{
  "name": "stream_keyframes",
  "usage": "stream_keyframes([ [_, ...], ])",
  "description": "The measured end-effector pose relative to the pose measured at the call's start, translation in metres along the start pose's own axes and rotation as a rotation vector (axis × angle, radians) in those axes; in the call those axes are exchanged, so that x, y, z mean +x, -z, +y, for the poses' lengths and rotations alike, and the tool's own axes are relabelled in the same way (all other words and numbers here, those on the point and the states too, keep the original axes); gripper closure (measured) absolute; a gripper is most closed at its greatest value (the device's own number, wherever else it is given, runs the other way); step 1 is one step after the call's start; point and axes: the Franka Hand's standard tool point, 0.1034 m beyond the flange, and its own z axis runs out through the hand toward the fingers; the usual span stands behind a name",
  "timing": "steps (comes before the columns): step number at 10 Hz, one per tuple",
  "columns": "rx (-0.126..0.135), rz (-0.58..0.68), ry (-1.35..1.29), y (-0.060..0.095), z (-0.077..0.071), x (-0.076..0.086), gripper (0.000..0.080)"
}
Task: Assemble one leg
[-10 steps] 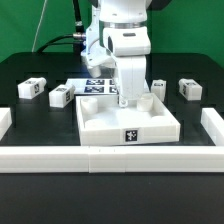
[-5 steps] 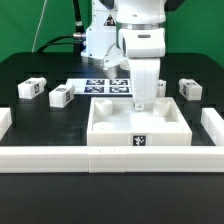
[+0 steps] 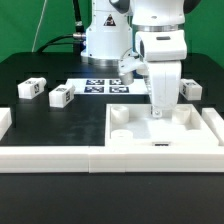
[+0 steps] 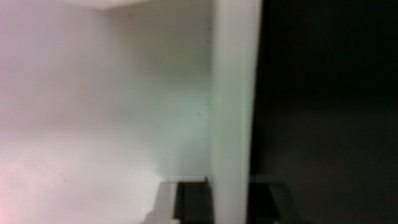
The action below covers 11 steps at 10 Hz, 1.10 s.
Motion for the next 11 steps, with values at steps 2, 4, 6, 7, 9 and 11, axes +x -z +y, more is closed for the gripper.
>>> stream_keyframes([
  [2, 0.006, -0.001, -0.003, -0.0005, 0.0034, 0.0088, 0.0741],
  [4, 0.022, -0.008, -0.003, -0.0005, 0.0034, 0.0116, 0.0741],
  [6, 0.033, -0.013, -0.005, -0.0007, 0.003, 0.0109, 0.0733],
  [7, 0.033, -0.013, -0.005, -0.0008, 0.003, 0.0107, 0.0733],
  [9, 0.033, -0.013, -0.005, -0.0009, 0.003, 0.0105, 0.0356],
  [11, 0.033, -0.013, -0.006, -0.0009, 0.0031, 0.0104, 0.0195],
])
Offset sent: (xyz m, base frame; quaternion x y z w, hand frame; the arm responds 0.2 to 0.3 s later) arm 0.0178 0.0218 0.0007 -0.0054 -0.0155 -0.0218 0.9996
